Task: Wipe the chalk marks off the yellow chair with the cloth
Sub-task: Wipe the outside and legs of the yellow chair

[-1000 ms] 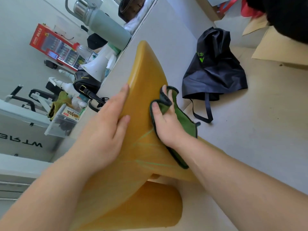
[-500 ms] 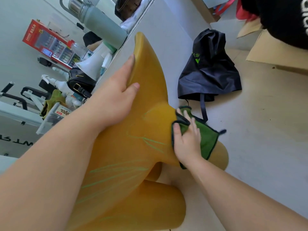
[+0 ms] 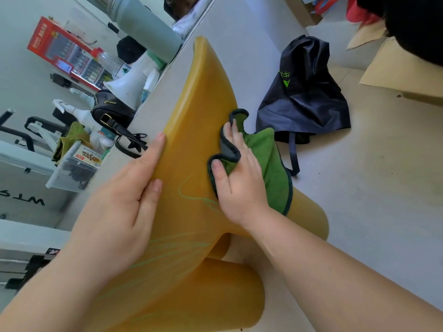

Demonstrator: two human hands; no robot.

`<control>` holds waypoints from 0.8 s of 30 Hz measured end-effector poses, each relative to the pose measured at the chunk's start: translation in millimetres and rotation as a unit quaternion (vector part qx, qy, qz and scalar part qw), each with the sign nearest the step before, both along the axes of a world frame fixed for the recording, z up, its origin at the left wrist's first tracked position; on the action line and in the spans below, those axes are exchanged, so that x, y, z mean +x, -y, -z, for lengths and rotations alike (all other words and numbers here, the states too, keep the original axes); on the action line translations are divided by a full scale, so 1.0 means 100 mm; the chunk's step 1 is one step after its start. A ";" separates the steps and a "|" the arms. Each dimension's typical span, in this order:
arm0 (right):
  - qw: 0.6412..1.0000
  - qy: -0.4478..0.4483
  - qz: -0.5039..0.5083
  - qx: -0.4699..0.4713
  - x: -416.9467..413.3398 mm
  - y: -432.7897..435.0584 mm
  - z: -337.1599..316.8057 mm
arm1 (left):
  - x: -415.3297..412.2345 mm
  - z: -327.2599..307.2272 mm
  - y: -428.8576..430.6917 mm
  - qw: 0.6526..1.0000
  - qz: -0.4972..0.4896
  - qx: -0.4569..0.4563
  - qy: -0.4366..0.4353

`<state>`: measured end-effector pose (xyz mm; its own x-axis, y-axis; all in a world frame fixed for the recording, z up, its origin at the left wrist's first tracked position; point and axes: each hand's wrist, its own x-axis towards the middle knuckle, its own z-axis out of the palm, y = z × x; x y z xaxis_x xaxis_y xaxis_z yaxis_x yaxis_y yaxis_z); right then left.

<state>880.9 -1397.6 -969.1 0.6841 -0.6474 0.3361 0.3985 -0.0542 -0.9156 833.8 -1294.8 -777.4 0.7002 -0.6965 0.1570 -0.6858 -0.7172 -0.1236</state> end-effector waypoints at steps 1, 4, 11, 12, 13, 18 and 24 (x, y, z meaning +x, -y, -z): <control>1.000 -0.003 0.013 0.004 0.00 -0.01 0.17 | 0.00 0.00 0.01 1.000 -0.003 0.003 0.000; 0.998 -0.054 0.019 0.036 -0.01 0.00 0.62 | 0.01 -0.01 0.01 1.000 -0.005 0.011 -0.005; 0.975 -0.201 -0.038 0.092 -0.14 0.10 1.14 | 0.03 -0.01 -0.01 1.000 0.000 -0.004 -0.021; 0.978 -0.184 -0.029 0.089 -0.14 0.07 0.96 | 0.03 0.00 -0.02 1.000 0.003 -0.005 -0.022; 0.985 -0.154 -0.015 0.072 -0.13 0.05 0.73 | 0.03 0.01 -0.02 1.000 0.006 -0.006 -0.021; 0.999 0.018 -0.001 -0.039 -0.23 -0.29 -0.34 | 0.04 0.02 0.00 1.000 0.008 -0.007 -0.009; 0.993 -0.055 0.043 -0.092 -0.25 -0.36 0.65 | 0.01 0.02 0.00 1.000 -0.003 0.001 -0.006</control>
